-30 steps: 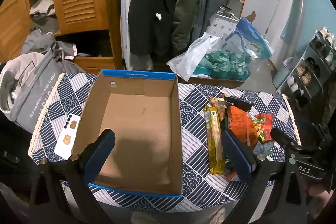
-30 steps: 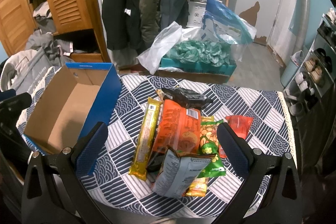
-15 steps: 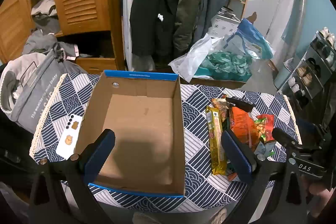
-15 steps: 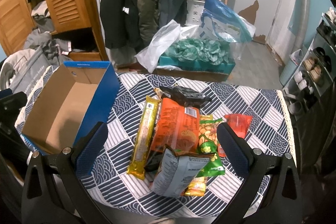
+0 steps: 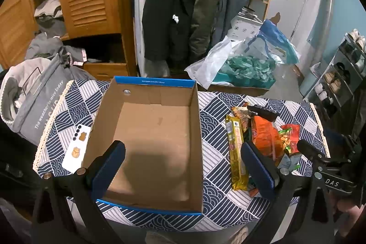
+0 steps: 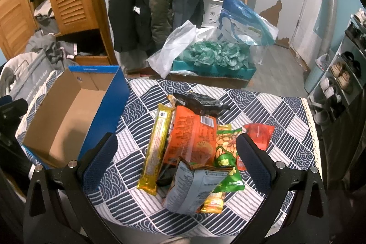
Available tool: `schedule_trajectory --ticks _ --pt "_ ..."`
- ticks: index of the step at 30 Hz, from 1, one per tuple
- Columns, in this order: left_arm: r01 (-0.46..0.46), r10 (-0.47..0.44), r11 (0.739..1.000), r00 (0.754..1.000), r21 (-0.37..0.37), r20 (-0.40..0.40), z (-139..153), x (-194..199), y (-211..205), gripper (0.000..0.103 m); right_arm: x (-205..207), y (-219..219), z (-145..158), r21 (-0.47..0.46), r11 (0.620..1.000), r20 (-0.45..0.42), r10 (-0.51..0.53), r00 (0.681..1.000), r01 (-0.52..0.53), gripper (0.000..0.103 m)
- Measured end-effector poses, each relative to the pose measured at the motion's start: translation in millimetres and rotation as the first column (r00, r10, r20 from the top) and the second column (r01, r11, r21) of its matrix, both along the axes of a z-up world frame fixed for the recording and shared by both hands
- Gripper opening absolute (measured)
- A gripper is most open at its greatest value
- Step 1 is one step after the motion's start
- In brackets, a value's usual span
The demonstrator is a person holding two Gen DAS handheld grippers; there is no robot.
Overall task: Organize snacks
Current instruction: 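Move the left gripper to the yellow bar while the right gripper approaches the pale blue-grey bag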
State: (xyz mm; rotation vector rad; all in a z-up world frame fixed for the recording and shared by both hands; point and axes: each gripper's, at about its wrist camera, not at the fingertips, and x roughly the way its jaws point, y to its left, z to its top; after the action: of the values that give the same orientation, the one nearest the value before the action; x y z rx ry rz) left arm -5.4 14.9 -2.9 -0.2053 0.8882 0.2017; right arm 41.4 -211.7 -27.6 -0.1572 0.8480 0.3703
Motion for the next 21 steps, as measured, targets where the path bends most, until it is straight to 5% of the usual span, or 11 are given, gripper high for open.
schedule_trajectory --ticks 21 --pt "0.003 0.001 1.0 0.987 0.024 -0.16 -55.6 26.4 -28.2 0.102 10.0 -46.9 -31.5 -0.024 0.996 -0.089 -0.091 0.992 0.089 0.102"
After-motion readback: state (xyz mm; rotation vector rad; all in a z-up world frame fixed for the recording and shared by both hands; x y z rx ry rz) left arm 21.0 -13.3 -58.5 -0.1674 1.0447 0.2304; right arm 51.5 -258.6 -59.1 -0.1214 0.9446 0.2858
